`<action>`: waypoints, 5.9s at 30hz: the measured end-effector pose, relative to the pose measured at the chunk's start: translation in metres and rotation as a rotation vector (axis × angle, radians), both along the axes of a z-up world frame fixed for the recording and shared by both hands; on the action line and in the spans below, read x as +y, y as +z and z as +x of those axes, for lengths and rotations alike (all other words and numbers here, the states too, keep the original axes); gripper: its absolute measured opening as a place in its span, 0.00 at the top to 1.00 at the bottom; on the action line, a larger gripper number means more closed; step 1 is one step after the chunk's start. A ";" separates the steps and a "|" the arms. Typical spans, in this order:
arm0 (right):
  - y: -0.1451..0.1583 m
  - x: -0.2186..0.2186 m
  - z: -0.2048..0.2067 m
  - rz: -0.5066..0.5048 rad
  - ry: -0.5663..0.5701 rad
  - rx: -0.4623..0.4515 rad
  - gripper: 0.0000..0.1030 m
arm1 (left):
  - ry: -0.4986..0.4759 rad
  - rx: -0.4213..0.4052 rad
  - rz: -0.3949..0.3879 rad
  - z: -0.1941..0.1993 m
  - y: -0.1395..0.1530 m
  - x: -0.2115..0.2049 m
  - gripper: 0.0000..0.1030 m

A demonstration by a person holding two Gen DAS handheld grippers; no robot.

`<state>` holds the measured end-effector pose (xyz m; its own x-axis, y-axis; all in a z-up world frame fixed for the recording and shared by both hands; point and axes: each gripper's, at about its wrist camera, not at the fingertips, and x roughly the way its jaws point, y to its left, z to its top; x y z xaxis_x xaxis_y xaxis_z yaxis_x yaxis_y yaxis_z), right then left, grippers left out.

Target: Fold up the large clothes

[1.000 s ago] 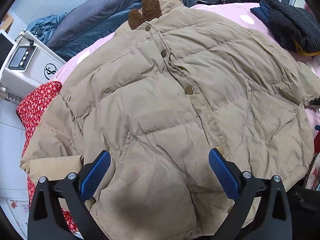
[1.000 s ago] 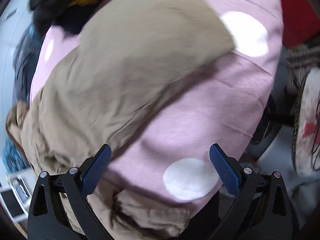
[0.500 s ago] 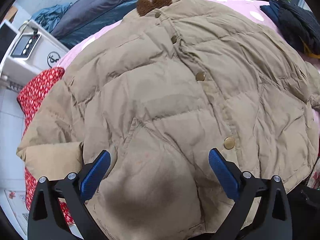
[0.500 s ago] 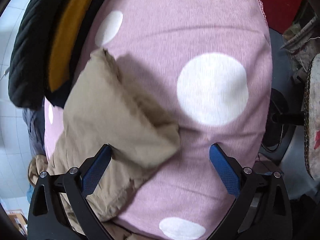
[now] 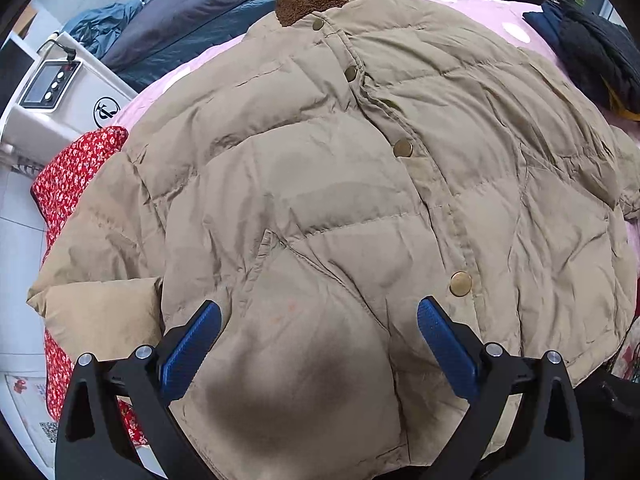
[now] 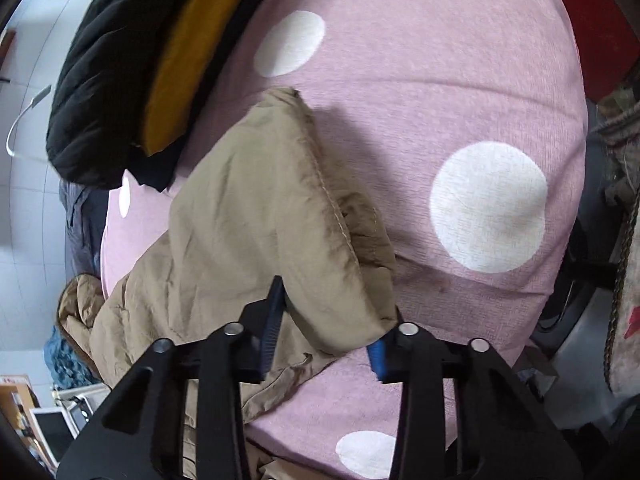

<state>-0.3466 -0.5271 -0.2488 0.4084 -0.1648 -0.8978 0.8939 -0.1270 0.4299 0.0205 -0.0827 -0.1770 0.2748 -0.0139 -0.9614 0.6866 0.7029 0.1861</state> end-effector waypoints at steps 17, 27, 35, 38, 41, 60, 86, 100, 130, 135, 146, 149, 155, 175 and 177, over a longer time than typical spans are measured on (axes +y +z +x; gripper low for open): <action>0.130 0.099 0.219 -0.399 0.746 0.173 0.85 | 0.016 0.006 -0.010 0.004 -0.002 0.010 0.06; 0.180 0.228 0.350 -0.515 1.127 -0.004 0.86 | 0.117 0.015 -0.023 0.012 -0.003 0.042 0.06; 0.147 0.286 0.407 -0.433 1.277 0.021 0.86 | 0.187 0.032 -0.019 0.014 -0.010 0.062 0.06; 0.125 0.301 0.406 -0.388 1.303 0.044 0.86 | 0.202 0.036 -0.016 0.017 -0.012 0.066 0.06; 0.107 0.322 0.410 -0.366 1.348 0.055 0.86 | 0.206 0.040 -0.014 0.019 -0.014 0.066 0.06; 0.064 0.402 0.406 -0.474 1.607 0.196 0.30 | 0.200 0.027 0.001 0.023 -0.016 0.063 0.06; 0.058 0.233 0.336 -0.404 1.096 0.250 0.25 | 0.164 0.035 0.017 0.012 -0.021 0.055 0.06; -0.011 0.268 0.351 -0.503 1.341 0.508 0.14 | 0.261 0.021 0.010 0.020 -0.018 0.078 0.06; 0.037 0.326 0.287 -0.549 1.416 0.366 0.13 | 0.429 -0.169 0.079 0.064 -0.008 0.124 0.17; 0.033 0.318 0.279 -0.523 1.394 0.382 0.13 | 0.429 -0.183 0.163 0.082 -0.032 0.121 0.30; 0.032 0.301 0.266 -0.467 1.321 0.360 0.13 | 0.609 -0.239 -0.122 0.124 0.061 0.201 0.85; 0.033 0.304 0.269 -0.473 1.332 0.356 0.13 | 0.605 -0.317 -0.159 0.130 0.103 0.205 0.89; 0.034 0.313 0.276 -0.493 1.374 0.355 0.13 | 0.520 -0.358 -0.325 0.135 0.161 0.172 1.00; 0.028 0.305 0.270 -0.416 1.349 0.340 0.13 | 0.408 -0.245 0.052 0.091 0.038 0.107 0.38; 0.028 0.308 0.271 -0.420 1.362 0.342 0.13 | 0.411 -0.213 0.098 0.087 0.018 0.111 0.38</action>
